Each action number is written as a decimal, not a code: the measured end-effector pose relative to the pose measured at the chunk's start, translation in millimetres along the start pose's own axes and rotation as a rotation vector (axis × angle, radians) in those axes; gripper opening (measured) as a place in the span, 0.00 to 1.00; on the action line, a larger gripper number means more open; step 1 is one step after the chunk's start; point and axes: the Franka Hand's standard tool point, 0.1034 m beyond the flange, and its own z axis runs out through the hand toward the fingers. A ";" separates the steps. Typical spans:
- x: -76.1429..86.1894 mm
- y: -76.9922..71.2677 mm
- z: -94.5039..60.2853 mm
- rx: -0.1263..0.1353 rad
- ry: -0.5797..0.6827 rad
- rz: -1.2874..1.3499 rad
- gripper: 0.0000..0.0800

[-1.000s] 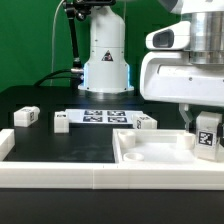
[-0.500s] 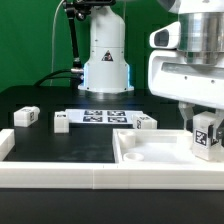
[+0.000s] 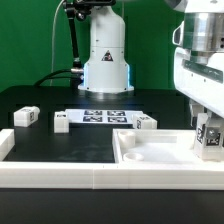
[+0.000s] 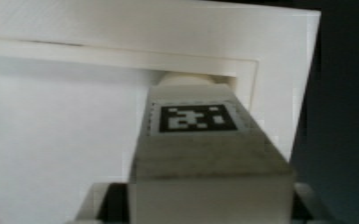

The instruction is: Assemble one leg

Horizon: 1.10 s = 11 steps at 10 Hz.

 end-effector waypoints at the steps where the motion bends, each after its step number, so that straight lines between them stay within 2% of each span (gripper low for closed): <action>1: 1.0 0.5 0.3 -0.001 -0.008 0.069 0.36; 4: 0.8 0.8 0.8 -0.003 -0.015 0.118 0.37; 5: 0.6 1.0 1.1 -0.003 -0.015 0.069 0.64; 6: -0.6 -0.3 0.7 0.004 -0.016 0.053 0.64; 7: -0.8 -3.0 0.3 0.027 -0.015 -0.061 0.78; 11: -13.0 -1.2 1.2 0.057 -0.010 -0.527 0.81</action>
Offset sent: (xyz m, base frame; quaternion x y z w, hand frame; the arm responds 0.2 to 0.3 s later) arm 0.0000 0.0000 0.0000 0.0000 0.0000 0.0650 0.9979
